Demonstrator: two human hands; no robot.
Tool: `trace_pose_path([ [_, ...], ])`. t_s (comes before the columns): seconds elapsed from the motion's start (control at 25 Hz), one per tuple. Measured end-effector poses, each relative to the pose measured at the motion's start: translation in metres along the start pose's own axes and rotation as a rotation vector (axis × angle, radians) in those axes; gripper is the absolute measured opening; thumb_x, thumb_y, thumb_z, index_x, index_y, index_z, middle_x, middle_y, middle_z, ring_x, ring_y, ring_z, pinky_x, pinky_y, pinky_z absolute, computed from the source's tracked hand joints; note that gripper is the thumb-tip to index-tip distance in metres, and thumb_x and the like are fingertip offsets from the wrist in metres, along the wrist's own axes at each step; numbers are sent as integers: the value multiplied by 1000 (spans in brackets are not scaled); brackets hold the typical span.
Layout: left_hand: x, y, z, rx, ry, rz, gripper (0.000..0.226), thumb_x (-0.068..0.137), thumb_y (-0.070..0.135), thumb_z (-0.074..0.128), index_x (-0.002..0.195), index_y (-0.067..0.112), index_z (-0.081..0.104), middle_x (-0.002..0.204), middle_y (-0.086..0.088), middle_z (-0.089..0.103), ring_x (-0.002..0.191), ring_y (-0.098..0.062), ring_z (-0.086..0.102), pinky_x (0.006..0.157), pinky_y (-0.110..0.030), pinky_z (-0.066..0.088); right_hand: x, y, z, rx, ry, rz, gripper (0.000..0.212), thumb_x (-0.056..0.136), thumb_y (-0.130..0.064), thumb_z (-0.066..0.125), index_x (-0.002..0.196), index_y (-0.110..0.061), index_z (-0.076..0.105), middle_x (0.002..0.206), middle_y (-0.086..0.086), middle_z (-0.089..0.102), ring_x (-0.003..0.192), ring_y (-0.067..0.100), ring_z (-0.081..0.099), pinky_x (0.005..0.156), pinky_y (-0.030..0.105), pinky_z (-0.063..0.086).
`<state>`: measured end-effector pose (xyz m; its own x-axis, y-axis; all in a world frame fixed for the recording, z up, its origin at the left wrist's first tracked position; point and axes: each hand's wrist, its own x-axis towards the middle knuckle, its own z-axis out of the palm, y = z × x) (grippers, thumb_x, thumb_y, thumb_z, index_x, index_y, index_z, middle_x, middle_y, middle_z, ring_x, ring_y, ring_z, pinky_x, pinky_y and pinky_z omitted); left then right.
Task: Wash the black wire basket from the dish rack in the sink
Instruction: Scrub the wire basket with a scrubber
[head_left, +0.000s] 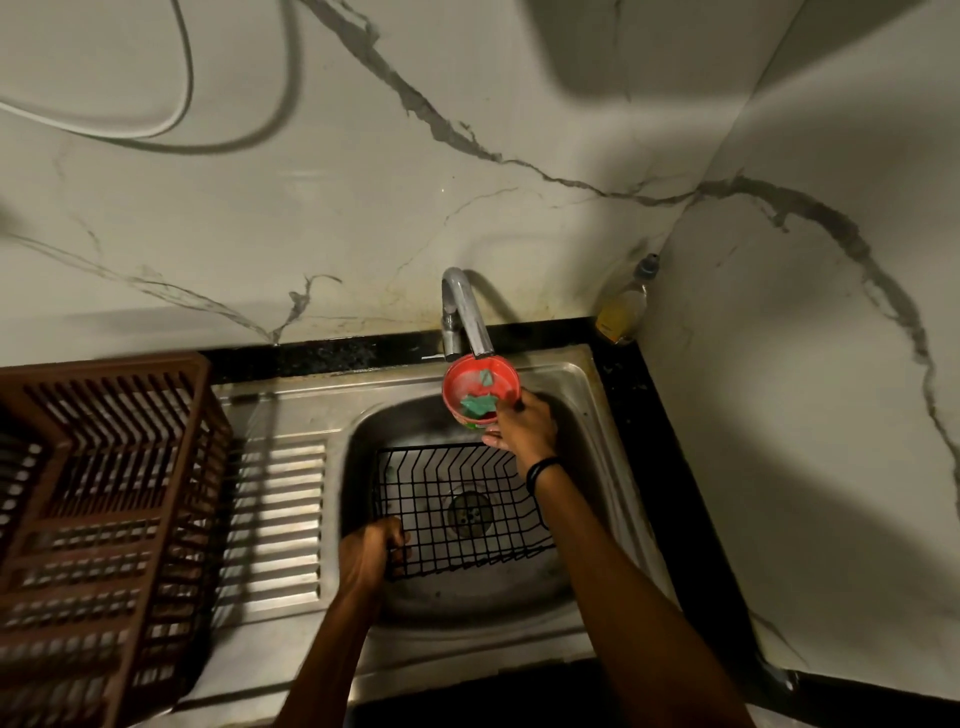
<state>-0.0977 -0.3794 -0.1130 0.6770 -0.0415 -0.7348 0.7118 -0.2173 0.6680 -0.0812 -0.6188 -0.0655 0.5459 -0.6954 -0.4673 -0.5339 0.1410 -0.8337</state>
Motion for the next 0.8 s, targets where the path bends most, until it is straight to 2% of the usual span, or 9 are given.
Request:
trace_pose_path([
  [0.16, 4, -1, 1, 8, 23, -4, 28, 90, 1, 49, 64, 9, 57, 71, -16, 60, 67, -25, 53, 61, -31, 40, -1, -8, 6, -12, -16, -19, 19, 95, -30, 61, 82, -42, 54, 90, -3, 65, 90, 21, 70, 77, 43, 61],
  [0.32, 13, -7, 1, 19, 21, -13, 33, 89, 2, 48, 58, 10, 56, 65, -13, 58, 61, -25, 52, 58, -31, 40, 0, -7, 5, -37, -14, -34, 18, 93, -35, 62, 80, -44, 55, 102, 1, 71, 91, 20, 71, 78, 44, 60],
  [0.52, 22, -11, 6, 21, 12, -2, 34, 89, -2, 45, 57, 7, 54, 60, -12, 53, 57, -23, 49, 57, -30, 38, -4, -11, 0, -29, -12, -24, 20, 94, -32, 62, 78, -42, 55, 102, 2, 72, 92, 21, 71, 80, 45, 60],
  [0.64, 34, -18, 9, 55, 1, -1, 38, 90, 1, 45, 54, 7, 56, 59, -12, 55, 59, -25, 53, 58, -32, 42, -5, -13, -2, -28, -19, -15, 21, 94, -32, 62, 77, -42, 54, 102, 3, 71, 93, 22, 71, 81, 46, 60],
  [0.72, 45, -21, 12, 81, -3, -18, 37, 88, -1, 45, 53, 5, 56, 60, -14, 58, 61, -26, 56, 58, -31, 43, -8, -16, -4, -13, -33, -8, 21, 95, -28, 61, 80, -41, 55, 107, 5, 71, 94, 23, 71, 81, 46, 60],
  [0.8, 57, -21, 15, 99, -22, -46, 29, 82, -3, 45, 58, 3, 59, 70, -18, 62, 70, -29, 60, 59, -32, 45, -10, -19, -6, 32, -51, 16, 13, 97, -24, 59, 96, -37, 61, 111, 5, 70, 95, 25, 71, 79, 44, 61],
])
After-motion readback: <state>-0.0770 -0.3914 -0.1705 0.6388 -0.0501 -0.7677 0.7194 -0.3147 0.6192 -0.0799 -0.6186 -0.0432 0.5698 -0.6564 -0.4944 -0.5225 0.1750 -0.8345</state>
